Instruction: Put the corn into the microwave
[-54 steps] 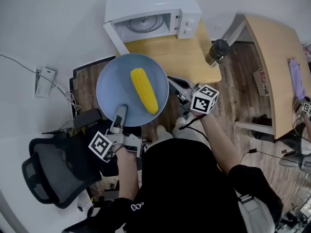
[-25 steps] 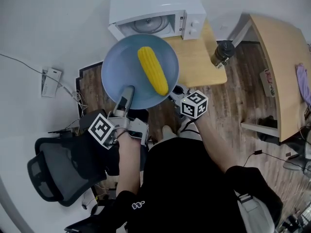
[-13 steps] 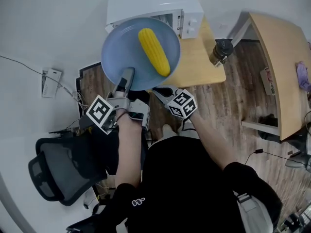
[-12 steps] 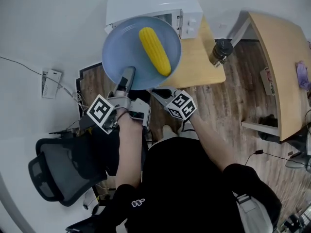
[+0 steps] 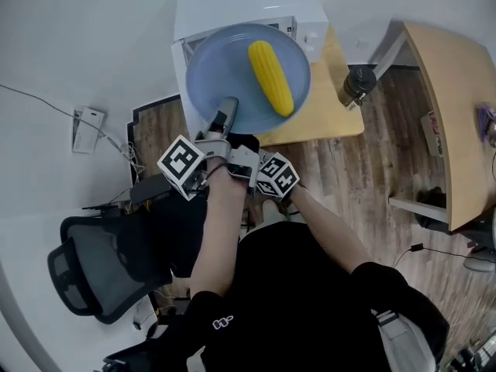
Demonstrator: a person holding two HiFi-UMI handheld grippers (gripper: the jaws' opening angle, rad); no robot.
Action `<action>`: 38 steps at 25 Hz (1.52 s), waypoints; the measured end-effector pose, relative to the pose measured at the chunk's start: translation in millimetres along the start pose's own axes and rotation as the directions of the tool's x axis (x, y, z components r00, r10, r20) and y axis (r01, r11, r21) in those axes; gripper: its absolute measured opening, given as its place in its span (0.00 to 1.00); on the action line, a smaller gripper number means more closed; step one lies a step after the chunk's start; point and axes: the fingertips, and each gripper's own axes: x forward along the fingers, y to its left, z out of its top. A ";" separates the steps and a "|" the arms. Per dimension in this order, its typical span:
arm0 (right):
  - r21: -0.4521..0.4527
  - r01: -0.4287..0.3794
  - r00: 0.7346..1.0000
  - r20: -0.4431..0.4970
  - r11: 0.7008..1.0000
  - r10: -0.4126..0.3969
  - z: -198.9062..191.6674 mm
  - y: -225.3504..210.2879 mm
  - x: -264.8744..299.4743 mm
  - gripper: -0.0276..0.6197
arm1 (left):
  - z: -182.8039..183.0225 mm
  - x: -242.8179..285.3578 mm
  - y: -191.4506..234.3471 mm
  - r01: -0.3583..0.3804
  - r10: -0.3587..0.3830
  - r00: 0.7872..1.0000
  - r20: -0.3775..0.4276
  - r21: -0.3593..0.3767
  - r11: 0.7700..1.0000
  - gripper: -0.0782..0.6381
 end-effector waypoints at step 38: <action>0.224 0.449 0.832 0.248 0.865 -0.496 64.1 -143.4 -242.5 0.05 | 107.8 145.2 181.2 -0.094 0.106 0.986 0.130 -0.095 0.991 0.24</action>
